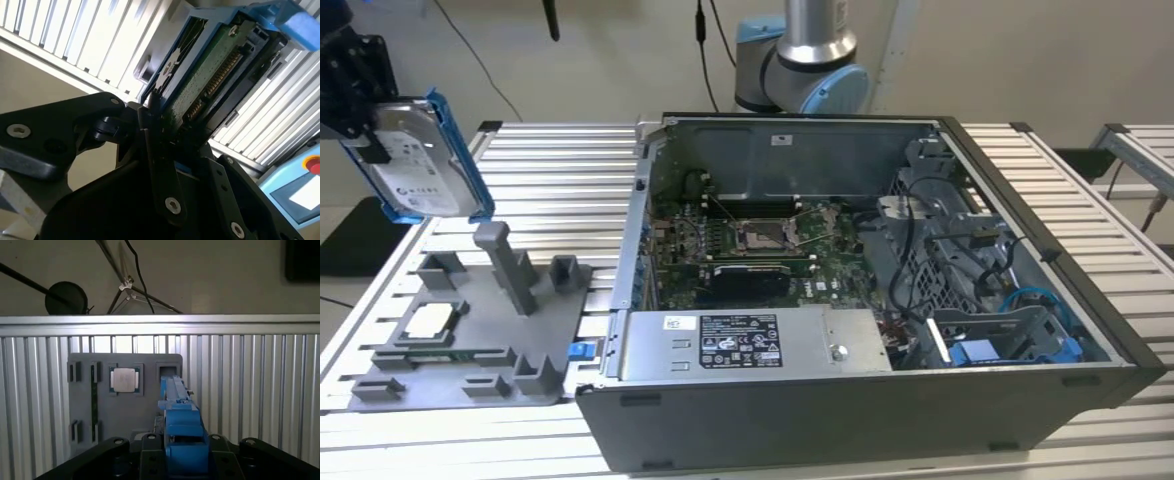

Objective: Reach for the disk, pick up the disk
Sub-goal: 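Pick up the disk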

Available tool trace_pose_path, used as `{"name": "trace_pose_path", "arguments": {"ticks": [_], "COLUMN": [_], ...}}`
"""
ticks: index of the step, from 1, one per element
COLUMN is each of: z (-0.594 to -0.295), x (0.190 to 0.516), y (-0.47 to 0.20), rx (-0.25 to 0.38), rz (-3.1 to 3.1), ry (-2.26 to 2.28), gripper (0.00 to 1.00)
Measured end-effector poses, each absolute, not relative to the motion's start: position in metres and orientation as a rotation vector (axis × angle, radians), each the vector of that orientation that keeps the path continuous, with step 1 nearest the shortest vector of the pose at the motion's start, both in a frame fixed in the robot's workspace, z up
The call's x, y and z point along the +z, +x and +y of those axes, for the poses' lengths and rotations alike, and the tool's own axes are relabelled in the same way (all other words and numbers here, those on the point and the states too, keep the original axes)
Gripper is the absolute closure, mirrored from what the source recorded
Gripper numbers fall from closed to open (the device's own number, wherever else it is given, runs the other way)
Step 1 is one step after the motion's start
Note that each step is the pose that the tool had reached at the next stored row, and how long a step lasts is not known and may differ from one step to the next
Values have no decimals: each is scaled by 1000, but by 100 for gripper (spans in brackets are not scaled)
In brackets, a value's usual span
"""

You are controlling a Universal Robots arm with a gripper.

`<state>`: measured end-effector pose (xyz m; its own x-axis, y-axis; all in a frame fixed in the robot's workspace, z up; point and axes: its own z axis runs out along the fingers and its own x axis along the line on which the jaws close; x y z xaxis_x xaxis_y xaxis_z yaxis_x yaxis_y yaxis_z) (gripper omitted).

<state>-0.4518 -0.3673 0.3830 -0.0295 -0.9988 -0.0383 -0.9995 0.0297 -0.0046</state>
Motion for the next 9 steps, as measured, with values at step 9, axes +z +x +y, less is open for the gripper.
{"name": "trace_pose_path", "arguments": {"ticks": [9], "z": [-367], "x": [405], "y": [-452], "rx": [36], "rz": [2232], "ry": [-2167], "gripper": [100]}}
